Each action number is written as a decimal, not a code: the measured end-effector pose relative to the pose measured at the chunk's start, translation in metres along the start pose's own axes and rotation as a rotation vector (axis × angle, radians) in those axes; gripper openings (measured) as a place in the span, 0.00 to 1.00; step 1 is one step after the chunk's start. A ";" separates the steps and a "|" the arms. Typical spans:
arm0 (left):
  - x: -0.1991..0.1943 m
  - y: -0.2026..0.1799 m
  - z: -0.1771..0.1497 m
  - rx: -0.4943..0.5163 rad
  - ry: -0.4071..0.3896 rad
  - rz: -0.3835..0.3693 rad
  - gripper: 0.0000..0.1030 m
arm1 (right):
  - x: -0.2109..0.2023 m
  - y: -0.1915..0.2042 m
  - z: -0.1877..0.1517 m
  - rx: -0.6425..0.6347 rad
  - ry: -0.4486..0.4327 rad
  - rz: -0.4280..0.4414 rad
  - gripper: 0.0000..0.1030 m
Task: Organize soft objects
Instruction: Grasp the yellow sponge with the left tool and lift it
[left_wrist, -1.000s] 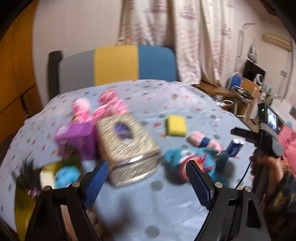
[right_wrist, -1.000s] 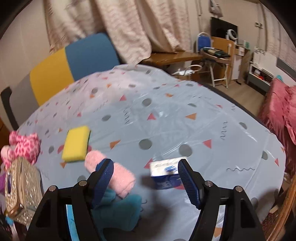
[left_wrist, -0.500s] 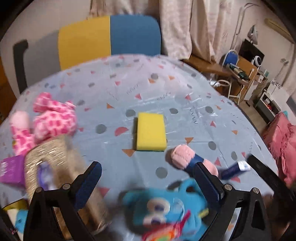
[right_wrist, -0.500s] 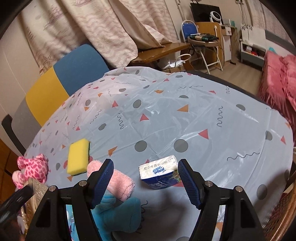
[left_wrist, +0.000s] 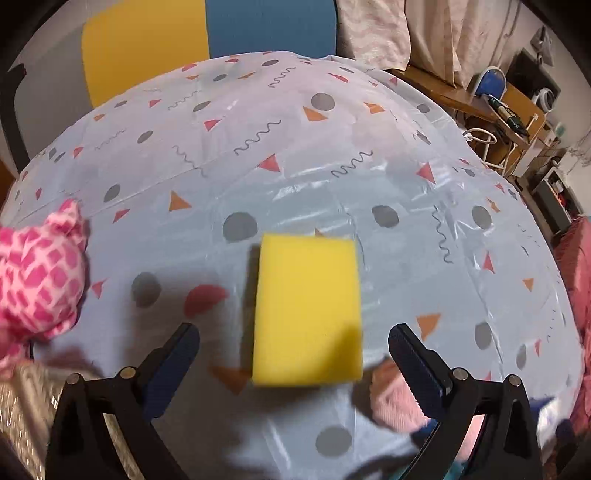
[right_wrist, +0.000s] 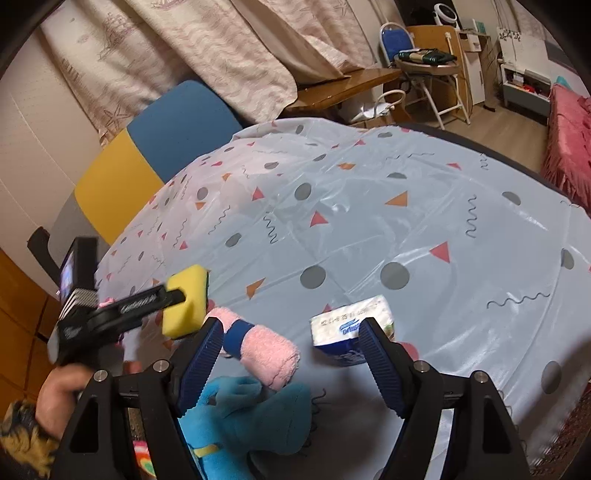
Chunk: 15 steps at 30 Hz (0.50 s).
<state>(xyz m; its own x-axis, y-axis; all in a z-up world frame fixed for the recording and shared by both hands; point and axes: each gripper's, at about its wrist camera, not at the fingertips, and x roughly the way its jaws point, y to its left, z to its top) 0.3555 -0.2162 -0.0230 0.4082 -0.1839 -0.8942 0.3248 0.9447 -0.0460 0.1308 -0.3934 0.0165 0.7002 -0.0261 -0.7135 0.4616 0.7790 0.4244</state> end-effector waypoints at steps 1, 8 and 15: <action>0.003 0.000 0.003 0.003 -0.001 0.000 1.00 | 0.001 0.000 0.000 0.003 0.007 0.005 0.75; 0.039 -0.006 0.016 0.020 0.058 0.020 0.88 | 0.005 0.007 -0.003 -0.030 0.035 0.015 0.75; 0.040 0.006 0.007 -0.010 0.074 0.006 0.66 | 0.004 0.000 -0.001 0.003 0.024 0.004 0.75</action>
<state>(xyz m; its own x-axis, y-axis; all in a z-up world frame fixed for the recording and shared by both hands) 0.3799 -0.2202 -0.0561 0.3457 -0.1574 -0.9250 0.3136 0.9485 -0.0442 0.1330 -0.3925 0.0132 0.6888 -0.0077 -0.7249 0.4604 0.7771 0.4292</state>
